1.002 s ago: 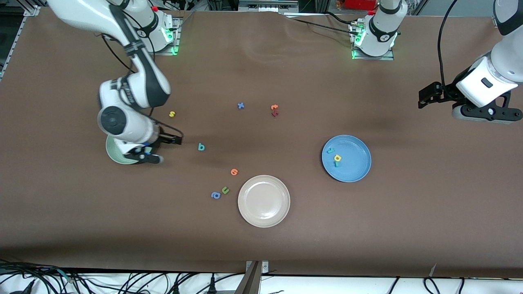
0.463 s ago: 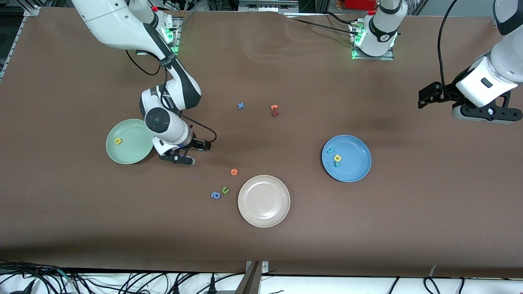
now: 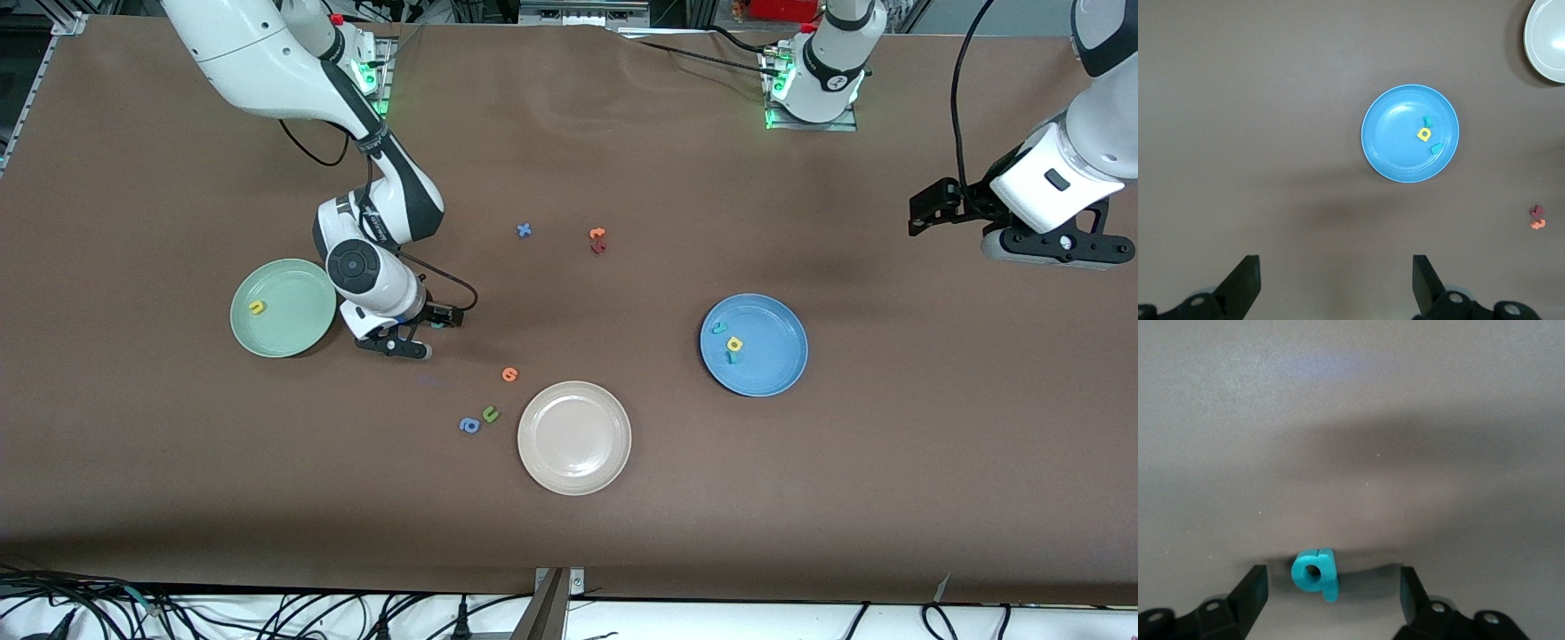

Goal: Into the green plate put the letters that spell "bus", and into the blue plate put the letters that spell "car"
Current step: 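Grasp the teal q letter with the right gripper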

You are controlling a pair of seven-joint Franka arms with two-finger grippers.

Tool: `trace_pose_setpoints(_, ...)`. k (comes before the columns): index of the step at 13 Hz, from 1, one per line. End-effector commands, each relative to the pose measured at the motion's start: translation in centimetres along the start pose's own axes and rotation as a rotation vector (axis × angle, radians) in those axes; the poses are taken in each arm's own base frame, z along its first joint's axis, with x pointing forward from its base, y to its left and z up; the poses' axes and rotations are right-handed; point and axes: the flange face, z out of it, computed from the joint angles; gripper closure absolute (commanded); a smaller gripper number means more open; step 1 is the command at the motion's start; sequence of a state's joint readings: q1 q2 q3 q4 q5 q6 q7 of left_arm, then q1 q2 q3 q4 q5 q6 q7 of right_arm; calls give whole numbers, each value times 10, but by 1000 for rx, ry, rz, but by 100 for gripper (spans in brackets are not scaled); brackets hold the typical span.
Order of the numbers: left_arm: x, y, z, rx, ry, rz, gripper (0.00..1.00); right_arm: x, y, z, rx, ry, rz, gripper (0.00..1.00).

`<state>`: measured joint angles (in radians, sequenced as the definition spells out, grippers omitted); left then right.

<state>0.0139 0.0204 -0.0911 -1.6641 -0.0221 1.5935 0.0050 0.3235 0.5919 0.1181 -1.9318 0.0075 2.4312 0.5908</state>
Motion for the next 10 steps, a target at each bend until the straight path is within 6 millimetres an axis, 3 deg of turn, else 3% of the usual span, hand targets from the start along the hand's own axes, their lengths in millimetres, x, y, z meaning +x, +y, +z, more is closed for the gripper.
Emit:
trace_pose_setpoints(1, 2, 3, -6, 8, 0, -5, 0, 0, -5, 6, 10, -3, 11, 26)
trace_pose_setpoints(4, 2, 6, -6, 8, 0, 0, 0, -1, -5, 8, 8, -6, 9, 40)
trace_pose_setpoints(9, 2, 6, -7, 8, 2, 0, 0, 1, -2, 7, 7, -7, 14, 73)
trace_pose_setpoints(10, 2, 6, -7, 8, 2, 0, 0, 0, -3, 7, 7, -7, 12, 74)
